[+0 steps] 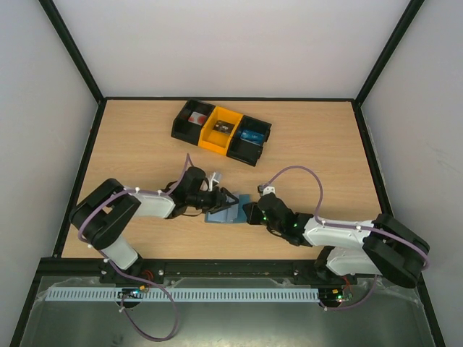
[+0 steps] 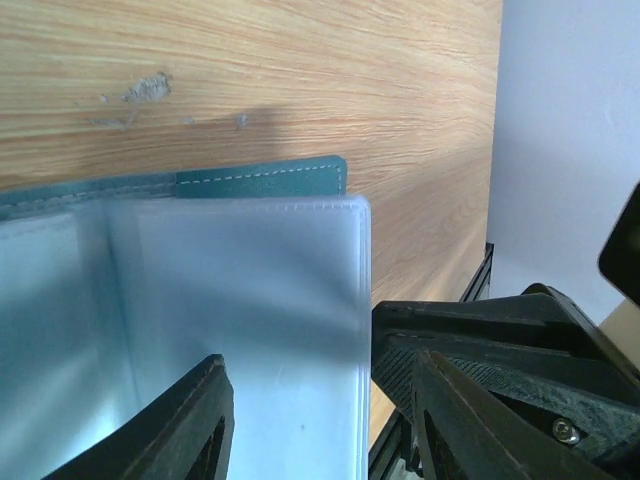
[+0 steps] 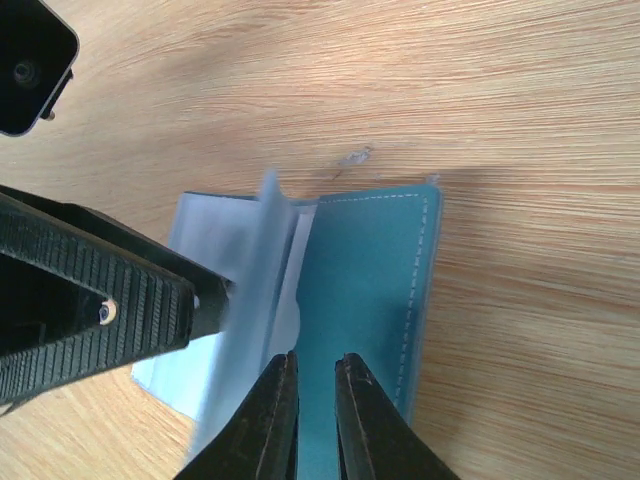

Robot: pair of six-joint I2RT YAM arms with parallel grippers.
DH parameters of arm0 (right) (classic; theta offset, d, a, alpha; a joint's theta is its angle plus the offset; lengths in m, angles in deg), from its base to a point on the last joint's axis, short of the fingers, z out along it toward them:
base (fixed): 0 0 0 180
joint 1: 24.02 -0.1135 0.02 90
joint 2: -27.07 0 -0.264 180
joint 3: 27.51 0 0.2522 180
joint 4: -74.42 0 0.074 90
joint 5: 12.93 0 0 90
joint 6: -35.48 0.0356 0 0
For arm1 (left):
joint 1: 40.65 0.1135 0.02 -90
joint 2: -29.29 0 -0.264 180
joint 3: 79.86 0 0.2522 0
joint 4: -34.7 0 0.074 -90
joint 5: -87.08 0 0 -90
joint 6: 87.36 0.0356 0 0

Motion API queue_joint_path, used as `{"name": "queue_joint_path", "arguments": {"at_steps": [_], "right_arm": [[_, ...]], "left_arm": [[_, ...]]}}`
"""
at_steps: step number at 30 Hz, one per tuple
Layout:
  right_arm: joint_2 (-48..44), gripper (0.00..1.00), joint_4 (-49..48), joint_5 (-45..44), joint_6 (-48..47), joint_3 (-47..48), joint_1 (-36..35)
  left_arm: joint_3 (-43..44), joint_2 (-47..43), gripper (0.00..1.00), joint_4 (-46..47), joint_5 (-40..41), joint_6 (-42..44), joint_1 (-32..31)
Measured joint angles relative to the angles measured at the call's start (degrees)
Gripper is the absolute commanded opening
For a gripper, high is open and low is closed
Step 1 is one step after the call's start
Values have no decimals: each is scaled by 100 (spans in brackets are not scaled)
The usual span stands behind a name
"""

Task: Take the credit cards out of the card holder

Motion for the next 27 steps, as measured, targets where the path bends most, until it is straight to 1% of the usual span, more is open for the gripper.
{"name": "queue_joint_path", "arguments": {"at_steps": [3, 9, 16, 22, 27], "right_arm": [[-24, 10, 105, -81, -20, 0, 2], [-37, 11, 177, -164, 2, -37, 2], [-516, 12, 269, -184, 20, -76, 2], [-629, 12, -85, 157, 105, -175, 2], [-332, 12, -507, 463, 254, -184, 2]], "left_arm": [[66, 122, 54, 22, -9, -48, -85], [291, 247, 54, 66, 7, -28, -136], [352, 470, 58, 76, 74, 11, -136], [365, 365, 62, -24, 157, 118, -131], [354, 114, 63, -87, 214, 122, -61]]}}
